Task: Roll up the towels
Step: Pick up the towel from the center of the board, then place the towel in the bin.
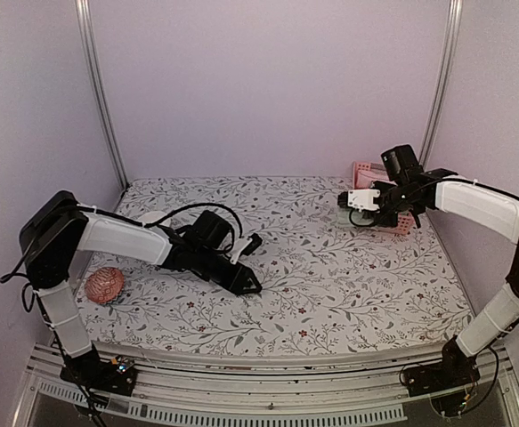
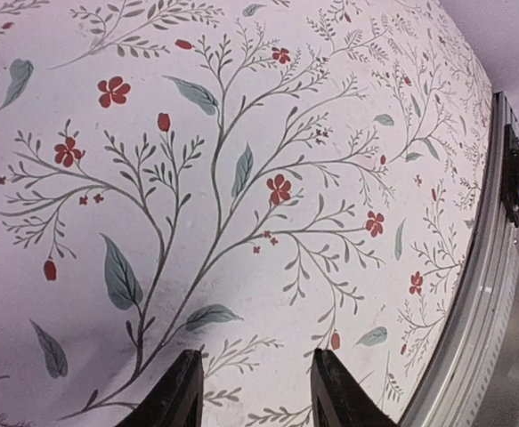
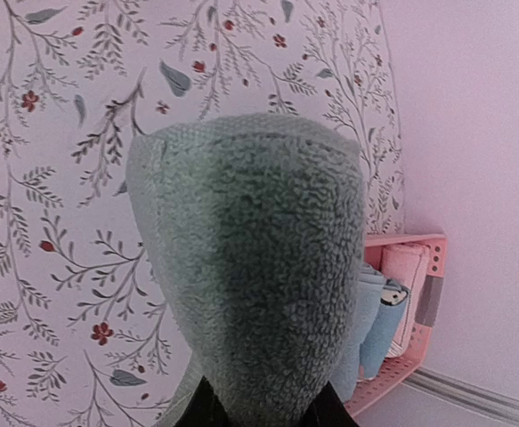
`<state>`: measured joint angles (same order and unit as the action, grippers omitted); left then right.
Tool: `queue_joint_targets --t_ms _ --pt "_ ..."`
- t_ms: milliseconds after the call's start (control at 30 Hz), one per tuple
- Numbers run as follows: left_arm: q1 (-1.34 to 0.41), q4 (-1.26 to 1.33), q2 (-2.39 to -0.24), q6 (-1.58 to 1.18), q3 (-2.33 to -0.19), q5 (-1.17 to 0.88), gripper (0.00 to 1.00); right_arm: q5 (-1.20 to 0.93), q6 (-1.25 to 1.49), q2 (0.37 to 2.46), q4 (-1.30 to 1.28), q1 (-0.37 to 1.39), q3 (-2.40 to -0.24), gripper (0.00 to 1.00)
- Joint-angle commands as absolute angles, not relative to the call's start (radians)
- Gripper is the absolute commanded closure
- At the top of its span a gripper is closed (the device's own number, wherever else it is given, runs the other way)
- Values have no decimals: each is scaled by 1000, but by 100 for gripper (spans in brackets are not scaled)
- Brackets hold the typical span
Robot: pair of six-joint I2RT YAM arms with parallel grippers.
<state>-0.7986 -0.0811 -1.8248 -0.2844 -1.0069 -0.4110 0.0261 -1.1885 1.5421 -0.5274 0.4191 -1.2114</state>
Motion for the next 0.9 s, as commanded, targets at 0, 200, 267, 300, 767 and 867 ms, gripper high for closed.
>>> queue_joint_targets --t_ms 0,200,267,300,767,867 --pt "-818 -11 -1770 -306 -970 -430 56 -31 -1243 1622 -536 286 -1338 97" --pt "-845 -9 -1761 -312 -966 -422 57 -54 -1267 1763 -539 148 -1476 97" --pt "-851 -9 -1761 -314 -965 -417 57 -50 -1276 1807 -539 118 -1510 97" --pt "-854 -9 -1761 -314 -965 -416 57 -49 -1277 1829 -539 105 -1529 97" --pt "-883 0 -1784 -325 -967 -409 57 -57 -1358 1991 -541 63 -1629 97" --pt "-886 7 -1788 -330 -964 -408 57 -52 -1381 2030 -544 61 -1641 97"
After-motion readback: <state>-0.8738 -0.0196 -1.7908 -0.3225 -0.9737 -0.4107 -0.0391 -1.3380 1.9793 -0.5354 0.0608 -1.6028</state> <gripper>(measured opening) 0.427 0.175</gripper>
